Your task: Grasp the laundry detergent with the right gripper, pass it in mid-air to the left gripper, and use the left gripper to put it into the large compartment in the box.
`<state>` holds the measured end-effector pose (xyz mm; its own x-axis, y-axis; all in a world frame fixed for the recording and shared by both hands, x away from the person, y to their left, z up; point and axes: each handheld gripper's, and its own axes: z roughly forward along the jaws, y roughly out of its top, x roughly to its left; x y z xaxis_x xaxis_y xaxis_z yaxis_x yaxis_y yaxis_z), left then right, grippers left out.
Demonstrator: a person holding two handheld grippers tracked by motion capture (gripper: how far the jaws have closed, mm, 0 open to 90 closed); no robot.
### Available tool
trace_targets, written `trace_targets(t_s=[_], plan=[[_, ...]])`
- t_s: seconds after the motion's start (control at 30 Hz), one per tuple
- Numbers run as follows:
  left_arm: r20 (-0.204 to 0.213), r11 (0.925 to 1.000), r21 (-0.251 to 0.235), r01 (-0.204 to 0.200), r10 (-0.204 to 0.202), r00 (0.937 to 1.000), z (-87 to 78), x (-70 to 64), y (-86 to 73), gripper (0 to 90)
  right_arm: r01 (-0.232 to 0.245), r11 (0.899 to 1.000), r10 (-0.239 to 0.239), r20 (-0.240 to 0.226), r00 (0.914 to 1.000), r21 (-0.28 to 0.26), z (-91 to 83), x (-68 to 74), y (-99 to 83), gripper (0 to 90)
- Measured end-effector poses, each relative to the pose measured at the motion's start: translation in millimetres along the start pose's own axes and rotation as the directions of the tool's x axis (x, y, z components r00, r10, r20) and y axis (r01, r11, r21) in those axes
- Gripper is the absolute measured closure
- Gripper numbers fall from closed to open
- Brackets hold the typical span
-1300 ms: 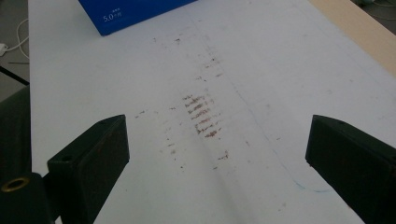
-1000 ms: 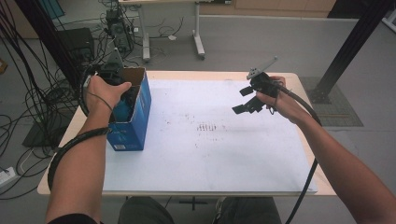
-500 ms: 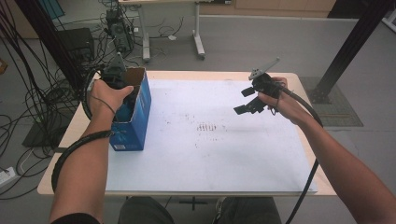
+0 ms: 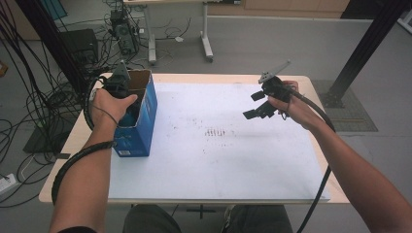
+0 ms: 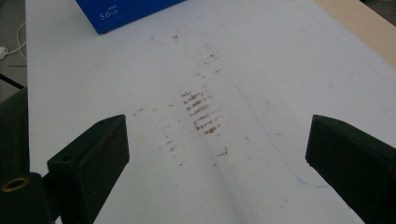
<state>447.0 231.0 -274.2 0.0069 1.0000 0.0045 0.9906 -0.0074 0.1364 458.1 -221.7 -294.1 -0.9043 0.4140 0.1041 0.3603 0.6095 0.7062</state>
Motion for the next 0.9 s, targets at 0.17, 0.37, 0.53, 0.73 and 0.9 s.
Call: trace_targets(t_s=[0.17, 0.37, 0.53, 0.73, 0.9], plan=[[0.001, 1.0, 0.0, -0.003, 0.003, 1.0, 0.0, -0.1, -1.0, 37.3, 0.003, 1.0, -0.003, -0.003, 1.0, 0.003, 1.8, 1.0, 1.6, 6.2], [0.001, 1.0, 0.004, -0.004, 0.004, 1.0, 0.2, -0.2, -0.4, 37.3, 0.004, 1.0, -0.004, -0.002, 1.0, 0.004, 2.4, 0.8, 2.1, 6.2], [0.0, 1.0, 0.006, -0.003, 0.003, 1.0, 0.2, -0.3, -0.2, 37.3, -0.001, 1.0, 0.001, 0.001, 1.0, 0.001, 1.3, -0.6, 1.6, 6.2], [-0.002, 1.0, 0.007, -0.003, 0.003, 1.0, 0.3, -0.9, -0.1, 37.2, 0.0, 1.0, 0.0, 0.004, 1.0, -0.001, -0.7, -1.1, 1.8, 6.2], [-0.005, 0.9999, 0.009, -0.006, 0.006, 1.0, 0.1, -1.6, -0.1, 37.2, -0.001, 1.0, 0.001, 0.006, 1.0, 0.0, -2.0, -1.0, 1.8, 6.2]])
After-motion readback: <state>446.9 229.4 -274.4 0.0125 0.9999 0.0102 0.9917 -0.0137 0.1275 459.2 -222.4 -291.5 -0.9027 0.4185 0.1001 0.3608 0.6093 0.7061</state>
